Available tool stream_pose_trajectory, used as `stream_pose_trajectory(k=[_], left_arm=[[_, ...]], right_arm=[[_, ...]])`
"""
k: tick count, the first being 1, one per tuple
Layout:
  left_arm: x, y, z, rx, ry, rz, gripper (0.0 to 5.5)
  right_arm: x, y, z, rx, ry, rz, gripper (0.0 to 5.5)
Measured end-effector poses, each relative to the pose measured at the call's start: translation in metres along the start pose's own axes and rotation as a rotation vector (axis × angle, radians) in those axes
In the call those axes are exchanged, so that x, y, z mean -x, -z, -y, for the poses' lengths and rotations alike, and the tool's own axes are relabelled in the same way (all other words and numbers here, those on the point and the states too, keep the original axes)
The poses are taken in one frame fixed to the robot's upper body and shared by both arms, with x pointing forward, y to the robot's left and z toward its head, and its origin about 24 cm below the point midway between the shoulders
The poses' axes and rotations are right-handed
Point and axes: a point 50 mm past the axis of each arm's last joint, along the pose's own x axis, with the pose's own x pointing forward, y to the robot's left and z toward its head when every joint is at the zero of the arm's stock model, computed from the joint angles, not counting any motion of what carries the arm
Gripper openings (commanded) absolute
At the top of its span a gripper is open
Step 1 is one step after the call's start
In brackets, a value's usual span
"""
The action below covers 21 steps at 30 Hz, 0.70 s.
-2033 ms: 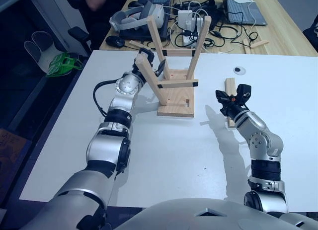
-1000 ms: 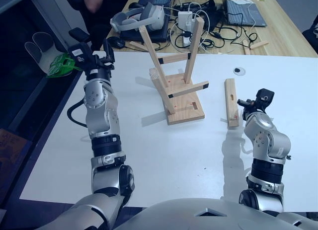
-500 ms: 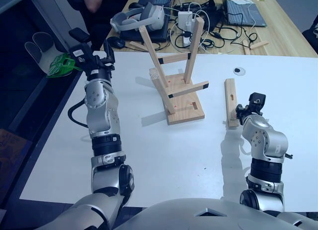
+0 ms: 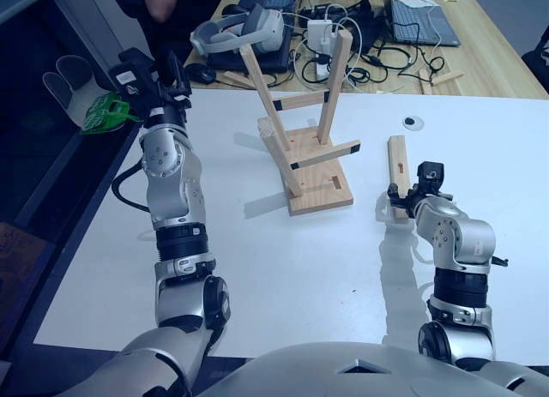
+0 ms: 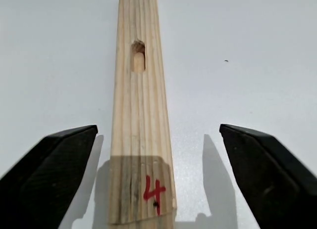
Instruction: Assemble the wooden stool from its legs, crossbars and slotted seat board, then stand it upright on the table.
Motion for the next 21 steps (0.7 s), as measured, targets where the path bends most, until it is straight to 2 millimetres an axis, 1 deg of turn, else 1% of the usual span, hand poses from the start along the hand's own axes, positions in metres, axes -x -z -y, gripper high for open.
stream_pose_trajectory(k=[1,4,6,8,11,12,16,20,21], left_arm=[[-0.003,-0.006,-0.005,-0.001,-0.03,0.019,3.52],[-0.013,-0.026,-0.009,0.019,-0.064,0.081,3.52],[-0.014,-0.029,-0.008,0.031,-0.065,0.089,3.52],[-0.012,-0.029,-0.006,0.036,-0.062,0.087,3.52],[-0.006,-0.02,0.0,0.058,-0.052,0.049,3.52],[-0.006,-0.019,0.0,0.061,-0.051,0.042,3.52],[-0.006,-0.023,-0.002,0.089,-0.059,0.05,3.52],[-0.011,-0.032,-0.006,0.114,-0.069,0.078,3.52],[-0.011,-0.032,-0.006,0.116,-0.069,0.077,3.52]], right_arm=[[-0.001,0.004,0.0,-0.01,-0.01,-0.034,5.04],[-0.001,0.003,0.001,-0.037,-0.021,-0.054,5.04],[-0.001,0.0,0.0,-0.04,-0.029,-0.073,5.04],[-0.001,-0.002,0.001,-0.057,-0.033,-0.09,4.72],[0.0,-0.004,0.0,-0.084,-0.04,-0.12,4.28],[0.0,-0.004,0.001,-0.088,-0.039,-0.125,4.05],[0.002,-0.006,0.004,-0.098,-0.041,-0.165,3.42],[0.003,-0.007,0.008,-0.1,-0.042,-0.183,2.75],[0.003,-0.007,0.009,-0.1,-0.039,-0.185,2.61]])
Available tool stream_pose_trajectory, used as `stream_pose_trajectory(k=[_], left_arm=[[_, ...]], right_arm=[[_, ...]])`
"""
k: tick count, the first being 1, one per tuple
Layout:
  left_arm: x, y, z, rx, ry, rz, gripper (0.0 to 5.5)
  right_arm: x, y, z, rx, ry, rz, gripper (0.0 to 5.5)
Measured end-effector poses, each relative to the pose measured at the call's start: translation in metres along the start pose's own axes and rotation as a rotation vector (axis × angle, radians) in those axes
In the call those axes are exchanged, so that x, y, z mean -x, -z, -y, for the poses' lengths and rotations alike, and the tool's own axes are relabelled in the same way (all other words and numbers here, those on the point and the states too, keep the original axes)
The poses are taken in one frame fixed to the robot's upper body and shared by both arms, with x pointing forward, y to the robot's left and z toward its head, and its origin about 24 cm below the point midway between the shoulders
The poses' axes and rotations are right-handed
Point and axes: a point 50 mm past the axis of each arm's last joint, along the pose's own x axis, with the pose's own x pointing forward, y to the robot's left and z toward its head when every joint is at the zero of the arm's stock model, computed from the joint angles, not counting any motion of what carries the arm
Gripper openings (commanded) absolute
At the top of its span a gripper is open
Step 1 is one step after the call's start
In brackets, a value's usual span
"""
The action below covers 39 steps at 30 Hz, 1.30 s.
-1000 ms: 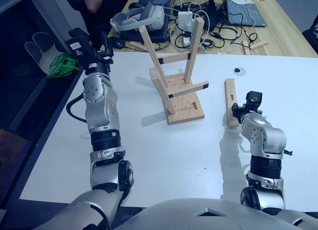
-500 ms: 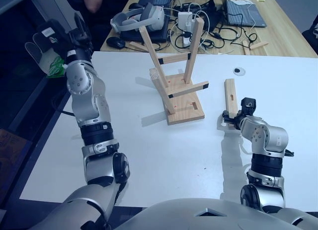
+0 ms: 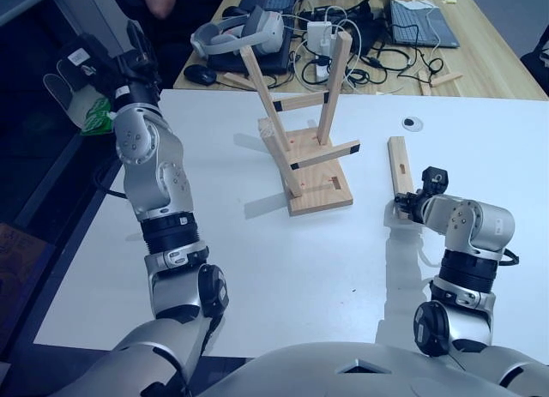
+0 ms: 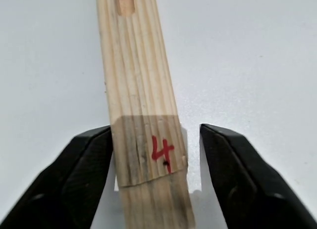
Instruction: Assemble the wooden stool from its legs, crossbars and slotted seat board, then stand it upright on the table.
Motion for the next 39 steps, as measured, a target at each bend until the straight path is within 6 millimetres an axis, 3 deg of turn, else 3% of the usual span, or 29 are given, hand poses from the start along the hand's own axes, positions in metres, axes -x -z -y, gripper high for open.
stream_pose_trajectory(k=[3,14,18,22,27,30,33,37,39], left_arm=[[0.001,0.001,-0.001,0.003,-0.004,-0.004,3.52],[0.005,0.004,-0.002,0.024,-0.002,-0.015,3.52],[0.005,0.004,0.0,0.023,0.006,-0.017,3.52],[0.005,0.005,0.001,0.021,0.012,-0.019,3.52],[0.005,0.005,0.004,0.019,0.026,-0.021,3.52],[0.005,0.007,0.005,0.017,0.03,-0.027,3.52],[0.005,0.009,0.004,0.015,0.027,-0.036,3.52],[0.003,0.009,0.006,0.018,0.032,-0.039,3.52],[0.004,0.009,0.008,0.019,0.036,-0.039,3.52]], right_arm=[[0.001,0.0,0.002,-0.001,0.002,-0.008,2.06],[0.001,0.0,0.001,-0.013,0.003,0.004,2.04],[-0.002,0.001,-0.002,0.047,0.017,0.079,2.04],[0.001,-0.011,-0.002,0.165,0.052,0.221,2.04],[0.001,-0.012,-0.007,0.228,0.042,0.269,2.04],[0.0,-0.008,-0.009,0.147,0.017,0.224,2.04],[0.0,0.007,-0.009,-0.018,-0.025,0.062,2.04],[0.015,0.012,-0.009,-0.013,-0.048,-0.035,2.04],[0.02,0.017,-0.007,-0.002,-0.047,-0.043,2.54]])
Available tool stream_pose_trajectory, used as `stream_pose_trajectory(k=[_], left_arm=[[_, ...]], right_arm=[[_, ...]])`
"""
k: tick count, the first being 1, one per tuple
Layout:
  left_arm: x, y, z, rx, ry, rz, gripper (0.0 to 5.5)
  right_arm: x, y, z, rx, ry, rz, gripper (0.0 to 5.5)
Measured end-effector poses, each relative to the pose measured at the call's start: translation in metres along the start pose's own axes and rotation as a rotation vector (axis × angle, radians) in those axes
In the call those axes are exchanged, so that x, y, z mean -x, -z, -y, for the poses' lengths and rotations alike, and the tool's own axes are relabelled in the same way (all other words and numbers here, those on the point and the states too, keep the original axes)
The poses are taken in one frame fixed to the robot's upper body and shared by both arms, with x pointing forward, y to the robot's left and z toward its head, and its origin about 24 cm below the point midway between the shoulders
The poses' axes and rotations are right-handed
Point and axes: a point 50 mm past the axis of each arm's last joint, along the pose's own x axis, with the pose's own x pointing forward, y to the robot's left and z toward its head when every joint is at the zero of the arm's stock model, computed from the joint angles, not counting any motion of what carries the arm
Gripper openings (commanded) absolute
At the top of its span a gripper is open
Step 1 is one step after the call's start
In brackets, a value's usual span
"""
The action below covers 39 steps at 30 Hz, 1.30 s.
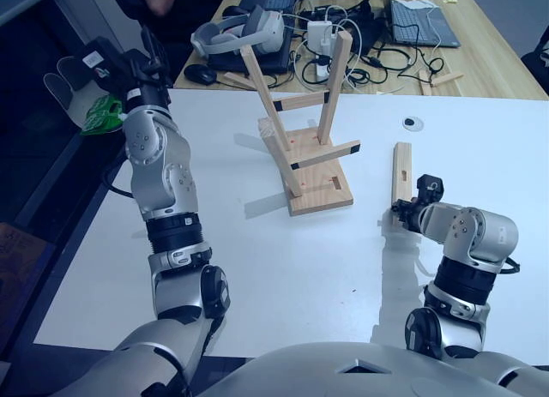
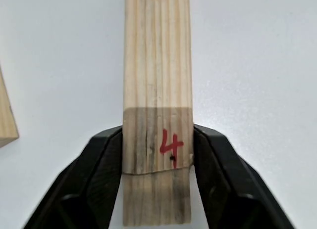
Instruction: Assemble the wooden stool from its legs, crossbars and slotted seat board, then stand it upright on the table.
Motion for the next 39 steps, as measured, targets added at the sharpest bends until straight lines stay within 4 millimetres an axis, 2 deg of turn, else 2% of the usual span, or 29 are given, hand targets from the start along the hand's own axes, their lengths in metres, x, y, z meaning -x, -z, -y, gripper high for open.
stream_pose_trajectory(k=[4,8,15,21,39], left_arm=[[0.005,0.008,0.007,0.023,0.018,-0.025,3.52],[0.006,0.008,0.01,0.021,0.035,-0.025,3.52],[0.007,0.008,0.012,0.023,0.044,-0.033,3.52],[0.008,0.009,0.013,0.025,0.048,-0.044,3.52],[-0.001,0.003,0.005,0.012,0.025,-0.018,3.52]], right_arm=[[0.003,0.006,-0.002,0.062,0.001,0.008,3.26],[-0.005,-0.003,0.004,0.089,0.06,0.044,3.9],[-0.023,-0.016,0.001,0.095,0.069,0.084,5.04],[-0.037,-0.031,-0.002,0.085,0.071,0.099,5.04],[-0.037,-0.027,0.0,0.062,0.111,0.104,2.3]])
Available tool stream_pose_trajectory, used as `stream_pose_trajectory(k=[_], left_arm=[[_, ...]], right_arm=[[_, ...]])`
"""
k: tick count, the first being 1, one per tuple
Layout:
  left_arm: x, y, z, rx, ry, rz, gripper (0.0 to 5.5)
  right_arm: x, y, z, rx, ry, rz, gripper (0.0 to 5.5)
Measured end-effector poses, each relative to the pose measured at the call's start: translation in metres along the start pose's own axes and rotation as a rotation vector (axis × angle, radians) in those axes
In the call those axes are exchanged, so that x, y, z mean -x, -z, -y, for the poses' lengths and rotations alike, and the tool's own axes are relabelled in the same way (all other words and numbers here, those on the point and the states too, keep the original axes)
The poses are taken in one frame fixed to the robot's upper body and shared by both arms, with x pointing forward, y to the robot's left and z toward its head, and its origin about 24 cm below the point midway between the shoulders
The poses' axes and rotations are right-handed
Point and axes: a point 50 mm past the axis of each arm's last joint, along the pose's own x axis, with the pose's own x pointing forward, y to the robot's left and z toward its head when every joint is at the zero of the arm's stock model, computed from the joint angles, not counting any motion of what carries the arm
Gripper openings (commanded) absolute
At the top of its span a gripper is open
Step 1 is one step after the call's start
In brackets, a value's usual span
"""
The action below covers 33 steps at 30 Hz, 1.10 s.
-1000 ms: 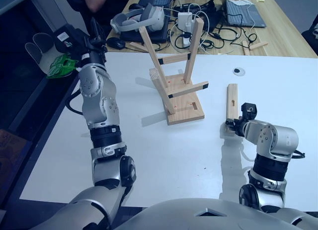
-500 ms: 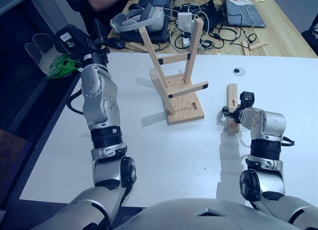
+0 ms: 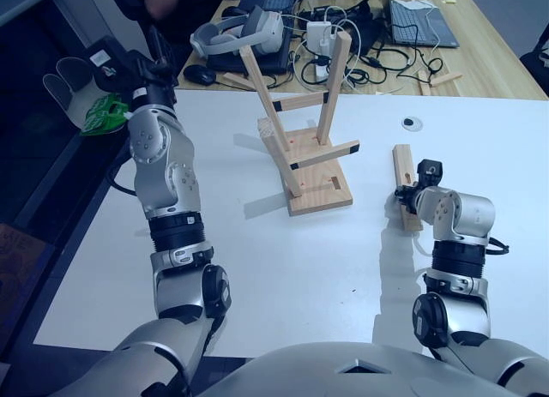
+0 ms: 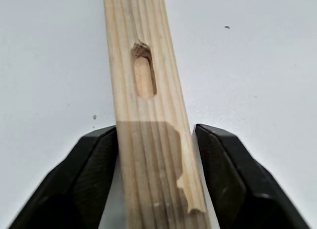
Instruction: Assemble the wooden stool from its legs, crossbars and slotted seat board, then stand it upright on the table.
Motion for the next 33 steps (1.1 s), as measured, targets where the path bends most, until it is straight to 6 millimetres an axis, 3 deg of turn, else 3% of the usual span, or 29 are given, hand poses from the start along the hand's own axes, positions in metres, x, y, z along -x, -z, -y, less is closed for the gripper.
stream_pose_trajectory(k=[2,7,14,23,30,33], left_arm=[[0.0,0.0,0.0,0.0,0.0,-0.001,3.52],[-0.001,0.0,0.0,-0.002,0.0,0.0,3.52],[-0.001,-0.001,0.0,-0.003,0.0,0.003,3.52],[-0.007,-0.013,0.006,0.006,0.014,0.04,3.52],[-0.016,-0.051,0.028,0.038,0.096,0.141,3.52],[-0.015,-0.058,0.044,0.131,0.212,0.102,3.52]], right_arm=[[0.0,0.001,0.0,-0.003,0.006,0.008,2.04],[-0.002,0.001,-0.004,0.069,0.034,0.086,2.02],[0.006,-0.022,-0.003,0.193,0.084,0.308,2.02],[0.014,-0.037,-0.007,0.26,0.072,0.484,2.02],[0.031,-0.06,-0.009,0.39,0.07,0.74,2.02],[0.043,-0.072,-0.013,0.389,0.02,0.88,2.02]])
